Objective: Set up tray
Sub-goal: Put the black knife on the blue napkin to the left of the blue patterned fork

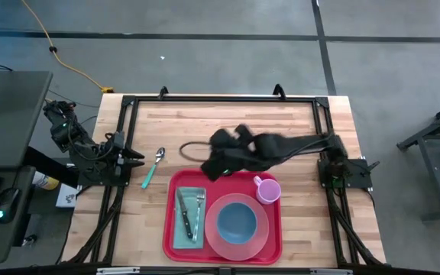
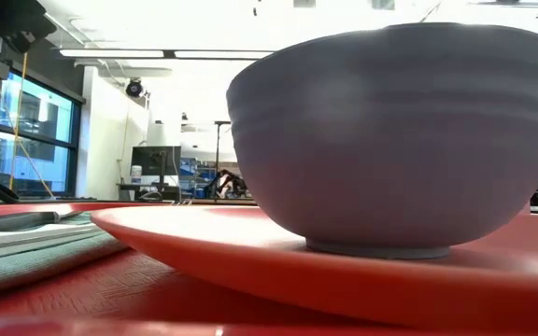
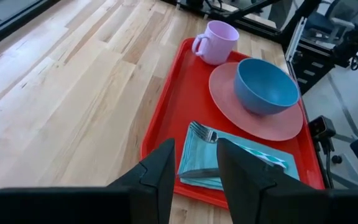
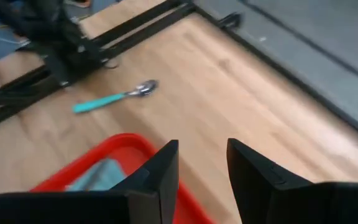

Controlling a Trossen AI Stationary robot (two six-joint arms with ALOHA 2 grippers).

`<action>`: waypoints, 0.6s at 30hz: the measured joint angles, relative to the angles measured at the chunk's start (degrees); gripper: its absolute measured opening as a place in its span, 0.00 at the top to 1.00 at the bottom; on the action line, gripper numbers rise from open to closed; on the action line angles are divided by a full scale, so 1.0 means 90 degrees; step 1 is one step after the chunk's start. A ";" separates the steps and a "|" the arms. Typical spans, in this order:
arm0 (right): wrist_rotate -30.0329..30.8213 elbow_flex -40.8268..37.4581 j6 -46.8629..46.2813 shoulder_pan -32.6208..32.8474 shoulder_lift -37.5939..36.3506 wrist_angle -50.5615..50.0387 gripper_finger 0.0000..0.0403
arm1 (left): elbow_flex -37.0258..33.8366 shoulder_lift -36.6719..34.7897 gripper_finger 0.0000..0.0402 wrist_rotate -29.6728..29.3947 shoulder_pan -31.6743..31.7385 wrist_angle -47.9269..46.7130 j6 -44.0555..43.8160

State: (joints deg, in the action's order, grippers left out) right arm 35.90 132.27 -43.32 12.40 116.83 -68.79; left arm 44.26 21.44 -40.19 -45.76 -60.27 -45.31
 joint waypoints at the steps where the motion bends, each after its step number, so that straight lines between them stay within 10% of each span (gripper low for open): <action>1: 0.0088 0.0002 0.0012 -0.0023 -0.0154 -0.0231 0.72 | 0.0001 0.0001 0.63 -0.0018 0.0000 -0.0022 0.0003; 18: 0.1620 0.0000 -0.0301 -0.0378 -0.2356 -0.2364 0.72 | -0.0001 0.0000 0.63 -0.0414 -0.0002 -0.0403 -0.0001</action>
State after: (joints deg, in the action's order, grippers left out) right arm 50.48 132.27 -46.03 9.00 95.63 -90.07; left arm 44.25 21.44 -43.92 -45.78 -63.90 -45.32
